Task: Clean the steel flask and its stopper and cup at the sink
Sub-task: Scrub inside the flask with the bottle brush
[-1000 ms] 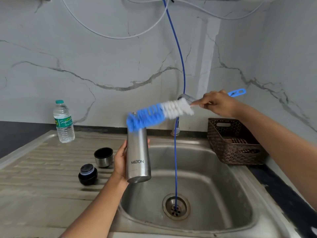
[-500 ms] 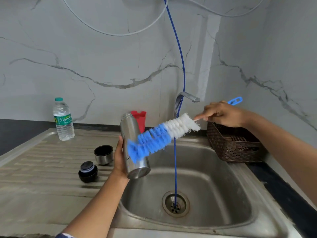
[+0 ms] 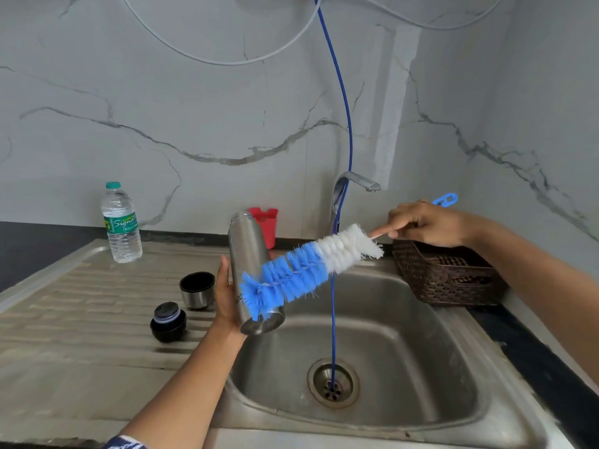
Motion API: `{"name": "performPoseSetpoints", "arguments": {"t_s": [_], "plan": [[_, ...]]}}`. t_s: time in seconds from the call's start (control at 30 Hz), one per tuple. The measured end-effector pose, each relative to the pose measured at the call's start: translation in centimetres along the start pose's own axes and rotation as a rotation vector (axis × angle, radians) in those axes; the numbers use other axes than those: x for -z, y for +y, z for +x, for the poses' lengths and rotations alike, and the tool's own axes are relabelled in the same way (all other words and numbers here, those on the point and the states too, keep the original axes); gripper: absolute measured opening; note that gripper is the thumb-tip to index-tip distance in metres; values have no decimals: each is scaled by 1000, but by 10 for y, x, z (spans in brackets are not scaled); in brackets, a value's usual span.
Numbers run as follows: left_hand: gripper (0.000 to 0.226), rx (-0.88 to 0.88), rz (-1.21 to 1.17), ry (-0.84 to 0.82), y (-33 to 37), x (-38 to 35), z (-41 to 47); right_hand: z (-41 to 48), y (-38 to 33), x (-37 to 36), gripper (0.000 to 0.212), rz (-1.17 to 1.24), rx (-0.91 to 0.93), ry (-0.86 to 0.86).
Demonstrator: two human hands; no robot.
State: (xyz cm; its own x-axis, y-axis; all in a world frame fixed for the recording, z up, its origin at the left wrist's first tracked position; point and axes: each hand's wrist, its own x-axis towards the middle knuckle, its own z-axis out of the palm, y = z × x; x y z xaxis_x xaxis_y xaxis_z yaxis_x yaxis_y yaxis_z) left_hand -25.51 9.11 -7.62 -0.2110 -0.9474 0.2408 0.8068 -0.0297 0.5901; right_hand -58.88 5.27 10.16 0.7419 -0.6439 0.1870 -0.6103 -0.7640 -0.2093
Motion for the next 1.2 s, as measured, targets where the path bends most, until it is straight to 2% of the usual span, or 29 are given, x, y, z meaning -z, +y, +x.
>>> {"name": "performPoseSetpoints", "arguments": {"t_s": [0.03, 0.13, 0.2, 0.27, 0.4, 0.5, 0.6, 0.67, 0.8, 0.9, 1.03, 1.1, 1.13, 1.2], "plan": [[77, -20, 20, -77, 0, -5, -3, 4, 0, 3, 44, 2, -20, 4], [80, -18, 44, -6, 1, 2, 2, 31, -2, 11, 40, -24, -102, 105], [80, -13, -11, -64, 1, 6, 1, 51, -2, 12, 36, -62, -173, 213], [75, -24, 0, -31, 0, 6, 1, 61, 0, 9, 33, -98, -232, 259], [55, -127, -47, 49, -3, 6, 4, 38, 4, 0, 40, -14, -168, 172], [51, -102, 20, 88, -6, 6, 6, 0, 8, -8, 56, 19, -53, 71], [63, -24, 30, 57, -9, 1, 5, -20, 8, -6, 51, 40, -2, 27], [60, -8, -26, 28, -9, 1, 4, -17, 9, -1, 50, 18, 10, 54], [88, 18, -141, -48, -6, 10, 7, 16, 8, 7, 41, -54, -161, 175], [92, 24, -129, -88, -5, 9, 4, 38, -1, 9, 34, -119, -237, 257], [75, -31, -52, -24, -3, 11, 6, 28, -6, 5, 37, -86, -174, 200], [65, -50, -66, -68, -1, 9, 6, 7, -5, -1, 42, -48, -74, 111], [66, -36, -63, -93, -1, 7, 4, -4, -5, -4, 43, -25, -33, 73], [67, -11, -6, -23, 0, 6, 3, -17, -3, -9, 42, -3, 16, 58]]}}
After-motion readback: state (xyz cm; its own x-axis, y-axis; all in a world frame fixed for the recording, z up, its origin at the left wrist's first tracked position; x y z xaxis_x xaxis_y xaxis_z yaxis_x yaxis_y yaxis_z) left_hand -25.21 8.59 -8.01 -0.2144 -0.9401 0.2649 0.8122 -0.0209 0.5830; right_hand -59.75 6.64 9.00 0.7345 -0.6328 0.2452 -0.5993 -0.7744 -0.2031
